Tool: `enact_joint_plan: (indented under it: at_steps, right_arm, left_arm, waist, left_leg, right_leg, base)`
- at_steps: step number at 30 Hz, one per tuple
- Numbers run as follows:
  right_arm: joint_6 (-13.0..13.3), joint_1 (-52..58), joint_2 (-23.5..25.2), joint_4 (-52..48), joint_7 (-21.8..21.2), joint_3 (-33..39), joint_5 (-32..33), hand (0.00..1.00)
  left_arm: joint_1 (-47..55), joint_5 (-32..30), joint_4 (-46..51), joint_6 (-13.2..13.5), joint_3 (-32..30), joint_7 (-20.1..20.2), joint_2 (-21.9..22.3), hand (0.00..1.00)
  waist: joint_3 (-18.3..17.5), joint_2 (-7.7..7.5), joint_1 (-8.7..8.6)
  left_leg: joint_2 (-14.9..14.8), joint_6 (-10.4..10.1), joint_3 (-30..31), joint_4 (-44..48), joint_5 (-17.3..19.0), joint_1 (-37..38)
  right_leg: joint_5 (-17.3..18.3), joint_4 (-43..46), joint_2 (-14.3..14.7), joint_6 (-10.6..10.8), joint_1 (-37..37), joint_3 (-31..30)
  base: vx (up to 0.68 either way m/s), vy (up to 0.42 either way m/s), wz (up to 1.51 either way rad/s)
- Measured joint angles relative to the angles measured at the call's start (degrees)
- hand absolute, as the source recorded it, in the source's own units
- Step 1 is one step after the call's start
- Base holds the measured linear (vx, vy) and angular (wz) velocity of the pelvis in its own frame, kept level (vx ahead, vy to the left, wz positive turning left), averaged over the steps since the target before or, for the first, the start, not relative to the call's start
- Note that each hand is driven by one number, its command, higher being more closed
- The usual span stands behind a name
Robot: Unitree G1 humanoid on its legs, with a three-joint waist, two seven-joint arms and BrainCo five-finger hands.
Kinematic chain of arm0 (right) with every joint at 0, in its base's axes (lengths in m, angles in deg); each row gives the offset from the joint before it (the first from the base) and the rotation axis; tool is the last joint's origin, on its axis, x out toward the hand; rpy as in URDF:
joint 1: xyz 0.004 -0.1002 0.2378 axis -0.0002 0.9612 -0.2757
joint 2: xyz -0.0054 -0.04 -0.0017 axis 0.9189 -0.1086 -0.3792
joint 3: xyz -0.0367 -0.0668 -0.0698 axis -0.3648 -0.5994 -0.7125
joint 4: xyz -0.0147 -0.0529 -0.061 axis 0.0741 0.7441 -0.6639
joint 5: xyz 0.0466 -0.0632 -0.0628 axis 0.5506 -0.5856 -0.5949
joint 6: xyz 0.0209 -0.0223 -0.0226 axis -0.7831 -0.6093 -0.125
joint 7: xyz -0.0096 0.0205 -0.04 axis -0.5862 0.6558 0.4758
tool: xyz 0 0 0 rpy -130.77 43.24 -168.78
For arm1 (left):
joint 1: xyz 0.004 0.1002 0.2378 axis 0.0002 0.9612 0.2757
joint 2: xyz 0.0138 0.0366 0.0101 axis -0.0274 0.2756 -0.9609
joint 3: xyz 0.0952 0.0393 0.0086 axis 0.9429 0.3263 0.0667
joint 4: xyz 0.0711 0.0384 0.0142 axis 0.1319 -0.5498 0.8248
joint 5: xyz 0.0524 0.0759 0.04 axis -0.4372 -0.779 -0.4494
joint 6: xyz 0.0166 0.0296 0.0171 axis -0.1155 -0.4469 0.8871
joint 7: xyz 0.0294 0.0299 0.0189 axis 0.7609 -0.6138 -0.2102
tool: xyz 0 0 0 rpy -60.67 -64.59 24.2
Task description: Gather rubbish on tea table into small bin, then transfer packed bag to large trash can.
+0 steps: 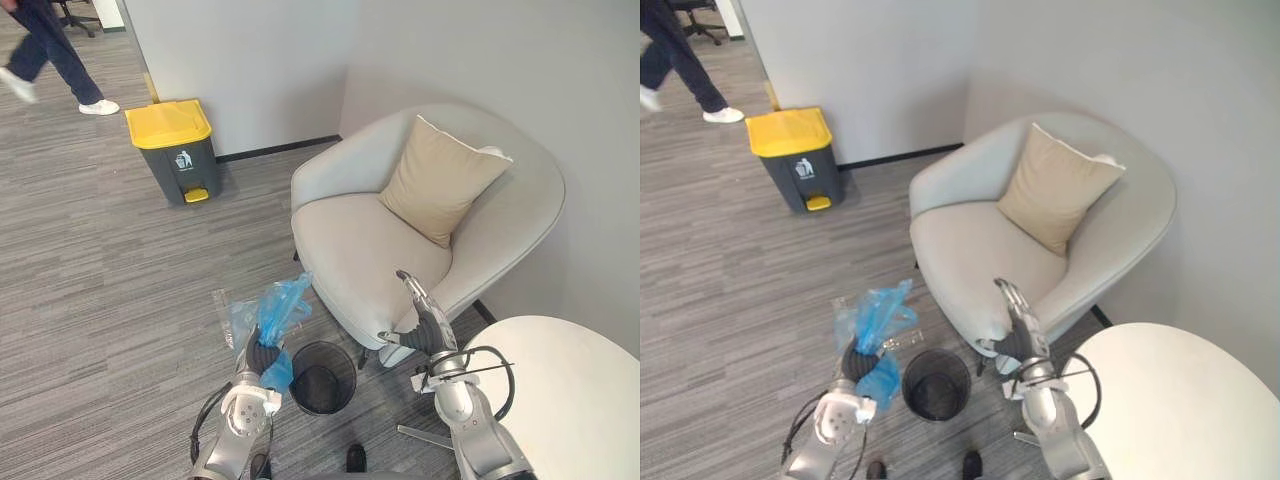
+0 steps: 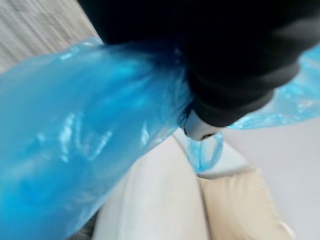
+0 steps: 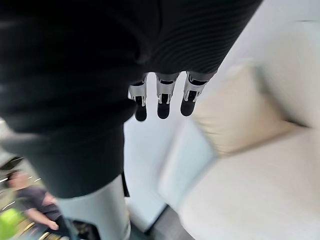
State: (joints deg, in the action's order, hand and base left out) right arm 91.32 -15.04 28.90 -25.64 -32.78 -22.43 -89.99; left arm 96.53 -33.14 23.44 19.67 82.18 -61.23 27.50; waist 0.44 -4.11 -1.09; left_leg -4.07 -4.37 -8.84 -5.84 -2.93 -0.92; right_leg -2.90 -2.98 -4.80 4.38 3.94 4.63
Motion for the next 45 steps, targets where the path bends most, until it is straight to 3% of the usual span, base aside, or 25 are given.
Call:
enact_joint_plan:
  at_steps: [6,16,22,26,30,33,35,36,37,39,40,41,42,43,44,45]
  right_arm:
    - [-2.2,-0.7,3.6,15.6,-3.0,4.7,9.2,0.0]
    - [-4.2,-2.7,4.9,36.6,-4.6,9.9,14.9,0.0]
    - [-5.4,-3.5,4.9,41.9,-4.6,13.3,21.6,0.0]
    - [-5.7,-3.9,5.0,43.5,-4.6,15.1,23.3,0.0]
    - [-6.0,-6.2,5.4,43.1,-4.1,15.4,23.7,0.0]
    - [-6.5,-8.0,7.1,41.1,-3.4,15.4,23.6,0.0]
    - [-6.7,-9.1,7.9,39.4,-3.0,15.4,23.5,0.0]
    - [-6.8,-8.7,8.7,38.5,-2.8,15.4,23.4,0.0]
    - [-6.8,-8.5,9.6,38.7,-2.8,15.3,23.1,0.0]
    - [-6.8,-8.3,10.4,38.6,-2.9,15.3,23.1,0.0]
    - [-6.7,-8.7,10.7,38.6,-2.8,15.3,23.1,0.0]
    - [-6.7,-10.0,10.0,38.6,-2.8,15.4,23.1,0.0]
    - [-6.7,-10.3,9.7,38.5,-2.7,15.3,23.1,0.0]
    - [-6.7,-10.6,9.3,38.1,-2.4,15.2,23.1,0.0]
    - [-6.7,-11.1,9.1,37.9,-1.9,15.2,23.1,0.0]
    - [-6.7,-11.1,8.9,37.9,-1.9,15.2,23.1,0.0]
  left_arm:
    - [0.5,5.9,-10.2,-0.4,-4.6,3.2,0.0,1.0]
    - [0.5,9.2,-25.9,-1.4,-9.4,6.5,0.6,1.0]
    - [0.4,11.1,-30.7,-1.6,-10.9,6.5,1.1,1.0]
    - [-0.1,12.4,-31.8,-1.6,-12.2,6.5,1.6,1.0]
    - [-3.0,12.9,-31.8,-1.5,-13.0,6.5,2.1,1.0]
    - [-6.3,13.0,-31.1,-1.6,-14.0,6.4,2.9,1.0]
    - [-6.8,13.0,-28.8,-1.2,-14.6,6.4,4.1,1.0]
    - [-7.1,13.0,-27.4,-1.2,-14.2,6.4,4.3,1.0]
    - [-6.8,13.2,-26.4,-1.2,-14.1,6.4,4.5,1.0]
    - [-6.0,13.7,-25.0,-1.2,-14.2,6.3,4.4,1.0]
    - [-5.5,14.0,-24.3,-1.2,-14.4,6.3,4.4,1.0]
    - [-5.7,14.1,-24.0,-1.3,-14.9,6.3,5.7,1.0]
    - [-5.4,14.1,-23.9,-1.3,-15.1,6.3,6.6,1.0]
    - [-4.3,14.1,-23.6,-1.2,-14.8,6.3,8.6,1.0]
    - [-4.5,14.1,-24.4,-1.2,-13.2,6.4,9.1,1.0]
    - [-4.9,14.1,-24.8,-1.3,-12.6,6.4,9.4,1.0]
  waist:
    - [0.6,0.9,0.2]
    - [1.3,1.99,0.23]
    - [2.0,2.92,0.57]
    - [2.7,2.56,0.73]
    - [6.3,1.56,0.83]
    - [8.0,1.9,1.19]
    - [9.1,3.2,1.57]
    - [9.3,3.02,1.46]
    - [9.2,2.4,1.66]
    - [8.5,1.37,1.99]
    - [8.2,0.49,2.71]
    - [8.4,0.95,4.4]
    - [8.3,1.91,4.96]
    - [7.6,3.28,5.67]
    - [7.8,3.45,5.43]
    - [8.1,3.94,5.09]
  left_leg:
    - [0.2,0.0,0.1,0.0,0.0,0.2]
    - [0.1,-0.1,-0.6,0.0,0.3,2.0]
    - [0.2,-0.3,-3.3,0.2,1.4,3.1]
    - [0.5,-0.2,-5.0,1.5,2.6,2.4]
    - [0.6,0.8,-6.5,7.3,4.7,-1.0]
    - [-1.5,2.0,-7.9,17.7,8.2,-6.7]
    - [-3.6,2.6,-8.3,18.6,8.8,-7.0]
    - [-3.3,2.6,-7.7,19.5,8.9,-7.0]
    - [-3.1,2.7,-6.9,21.1,8.9,-7.5]
    - [-3.0,2.7,-6.4,23.3,8.9,-9.6]
    - [-3.3,2.6,-6.2,25.6,8.9,-11.8]
    - [-4.3,2.1,-6.1,27.2,8.6,-14.0]
    - [-5.0,1.7,-5.9,26.8,8.2,-14.5]
    - [-6.0,0.5,-5.8,24.9,6.1,-15.8]
    - [-5.7,-0.2,-5.1,23.2,4.0,-16.6]
    - [-5.8,-0.3,-4.5,22.5,3.1,-16.7]
  right_leg:
    - [-0.1,-0.5,-0.1,0.0,-0.7,0.1]
    - [-0.1,-0.9,-0.1,-0.1,-2.1,-0.3]
    - [-0.1,-0.2,0.0,0.0,-1.5,-3.1]
    - [0.2,1.0,0.0,0.5,0.6,-5.6]
    - [-0.2,4.7,-0.4,0.6,4.2,-8.0]
    - [-1.9,10.5,0.2,1.8,8.9,-7.7]
    - [1.0,17.4,0.3,0.3,10.3,-5.2]
    - [8.9,32.9,-1.2,-1.4,13.1,-2.9]
    - [12.6,44.2,-2.5,0.3,12.6,-2.3]
    - [14.7,49.7,-3.2,1.8,11.1,-2.8]
    - [17.9,48.3,-3.3,3.7,9.7,-3.9]
    - [19.5,42.6,-1.2,3.4,9.0,-3.9]
    - [19.6,40.3,-0.3,3.3,8.7,-4.0]
    - [20.5,33.3,1.3,1.6,6.6,-3.7]
    - [21.6,29.0,1.7,-1.2,5.5,-3.3]
    - [21.2,28.1,2.0,-2.0,5.4,-3.0]
  base:
    - [0.0,0.0,0.0]
    - [-0.01,-0.003,-0.03]
    - [-0.02,0.016,-0.25]
    - [-0.02,0.028,-0.28]
    - [-0.04,0.032,-0.32]
    - [-0.07,0.005,-0.34]
    - [-0.13,0.001,-0.08]
    - [-0.11,-0.06,0.45]
    - [-0.1,-0.063,0.52]
    - [-0.1,-0.157,0.45]
    - [-0.18,-0.262,0.13]
    - [-0.18,-0.202,-0.16]
    - [-0.23,-0.144,-0.42]
    - [-0.32,-0.146,-0.15]
    - [-0.32,-0.152,0.01]
    - [-0.28,-0.131,0.44]
